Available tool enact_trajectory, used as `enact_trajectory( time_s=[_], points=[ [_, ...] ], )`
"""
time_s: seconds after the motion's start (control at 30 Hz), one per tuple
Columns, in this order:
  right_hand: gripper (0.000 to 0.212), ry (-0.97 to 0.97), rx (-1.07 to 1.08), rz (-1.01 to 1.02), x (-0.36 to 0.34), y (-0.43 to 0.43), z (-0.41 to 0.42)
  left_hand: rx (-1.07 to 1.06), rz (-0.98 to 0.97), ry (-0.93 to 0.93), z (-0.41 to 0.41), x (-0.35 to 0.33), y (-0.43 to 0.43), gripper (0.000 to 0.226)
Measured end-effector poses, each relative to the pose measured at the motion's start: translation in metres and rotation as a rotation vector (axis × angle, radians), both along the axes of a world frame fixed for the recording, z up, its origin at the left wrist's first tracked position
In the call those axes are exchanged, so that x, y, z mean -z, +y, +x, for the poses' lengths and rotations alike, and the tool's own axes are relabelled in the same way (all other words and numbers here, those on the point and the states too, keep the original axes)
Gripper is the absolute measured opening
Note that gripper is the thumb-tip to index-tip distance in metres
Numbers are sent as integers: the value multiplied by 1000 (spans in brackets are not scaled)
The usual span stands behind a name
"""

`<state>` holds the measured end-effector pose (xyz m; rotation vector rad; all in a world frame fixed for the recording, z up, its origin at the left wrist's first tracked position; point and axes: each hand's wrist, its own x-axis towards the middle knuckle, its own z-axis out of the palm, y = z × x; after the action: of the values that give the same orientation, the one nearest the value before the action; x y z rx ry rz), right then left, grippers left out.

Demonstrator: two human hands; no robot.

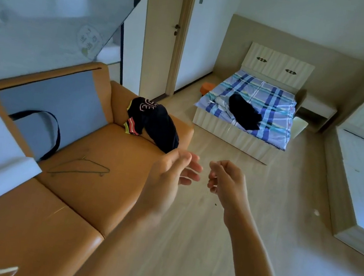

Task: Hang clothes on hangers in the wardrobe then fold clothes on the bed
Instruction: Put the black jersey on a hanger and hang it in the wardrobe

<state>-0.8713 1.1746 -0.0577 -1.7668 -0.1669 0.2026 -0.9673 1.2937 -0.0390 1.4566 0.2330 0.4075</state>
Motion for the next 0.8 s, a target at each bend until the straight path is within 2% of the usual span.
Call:
enact_trajectory(
  time_s=[0.2,0.43,0.67,0.8],
  points=[
    [22,41,-74,17,29,47,131,-73,2,65,120,19,35,29],
    [31,52,-192,2,28,118,285,-224,-11,83,253,13,93,28],
    [21,92,-343,-56,43,225,394,-357,-39,144,348,30,175,29],
    [24,115,-419,-74,65,288,448,-394,-58,158,407,49,233,28]
  ],
)
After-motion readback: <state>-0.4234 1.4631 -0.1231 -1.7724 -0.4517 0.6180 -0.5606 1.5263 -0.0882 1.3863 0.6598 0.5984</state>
